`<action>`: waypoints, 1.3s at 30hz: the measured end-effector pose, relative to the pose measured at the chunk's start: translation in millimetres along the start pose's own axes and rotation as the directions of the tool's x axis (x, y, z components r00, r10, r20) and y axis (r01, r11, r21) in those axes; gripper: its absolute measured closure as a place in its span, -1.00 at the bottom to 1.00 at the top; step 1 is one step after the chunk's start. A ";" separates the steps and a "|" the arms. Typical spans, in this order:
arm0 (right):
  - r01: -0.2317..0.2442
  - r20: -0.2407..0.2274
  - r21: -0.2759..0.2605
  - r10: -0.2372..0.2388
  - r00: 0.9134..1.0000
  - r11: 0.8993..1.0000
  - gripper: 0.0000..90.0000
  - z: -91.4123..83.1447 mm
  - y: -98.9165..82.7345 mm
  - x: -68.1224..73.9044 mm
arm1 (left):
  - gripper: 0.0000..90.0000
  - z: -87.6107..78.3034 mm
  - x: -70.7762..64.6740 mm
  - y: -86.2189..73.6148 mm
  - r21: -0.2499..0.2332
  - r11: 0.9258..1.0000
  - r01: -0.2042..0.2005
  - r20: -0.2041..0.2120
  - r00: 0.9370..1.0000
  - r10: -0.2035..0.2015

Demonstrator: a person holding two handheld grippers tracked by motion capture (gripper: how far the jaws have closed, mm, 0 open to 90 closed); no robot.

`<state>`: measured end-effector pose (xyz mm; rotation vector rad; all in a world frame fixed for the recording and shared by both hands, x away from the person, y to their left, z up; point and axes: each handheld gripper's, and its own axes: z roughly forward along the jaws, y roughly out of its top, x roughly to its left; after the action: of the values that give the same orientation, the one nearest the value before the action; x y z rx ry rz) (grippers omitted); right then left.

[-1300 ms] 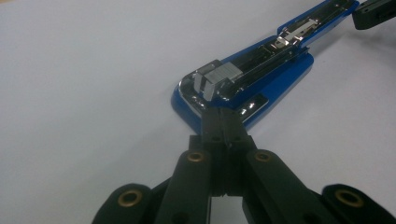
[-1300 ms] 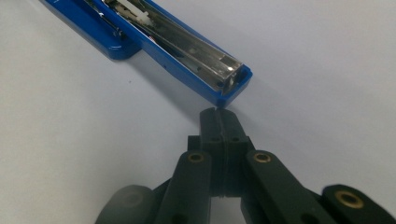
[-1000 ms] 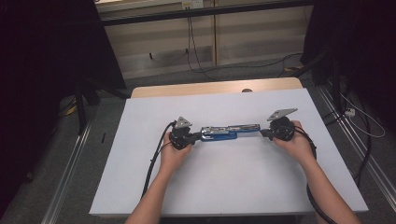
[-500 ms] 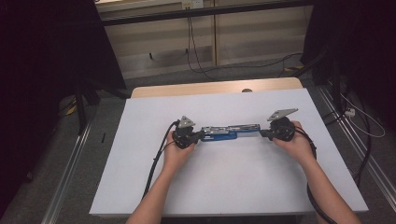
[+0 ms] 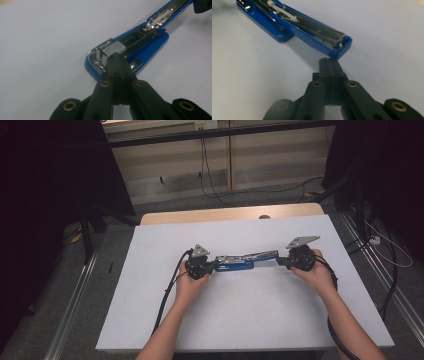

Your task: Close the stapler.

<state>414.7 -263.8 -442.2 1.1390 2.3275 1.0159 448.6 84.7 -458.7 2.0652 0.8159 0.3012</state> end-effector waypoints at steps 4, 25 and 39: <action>0.008 0.003 -0.034 -0.008 1.000 0.999 1.00 -1.8 5.7 3.4 | 1.00 0.1 -0.8 -0.1 0.000 1.000 0.000 0.000 1.000 0.000; -0.014 -0.051 -0.041 0.012 0.999 0.999 0.69 2.8 -0.9 14.2 | 0.47 -17.1 -0.4 2.0 -0.021 0.998 0.065 0.042 0.997 -0.064; -0.034 -0.062 -0.061 0.031 0.998 0.998 0.08 -21.2 -15.8 39.5 | -0.14 -47.9 -9.5 -1.0 -0.038 0.999 0.031 0.046 0.999 -0.029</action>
<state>369.7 -248.7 -439.5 1.1408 2.3142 1.1412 417.7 109.8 -430.4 2.0144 0.8074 0.2511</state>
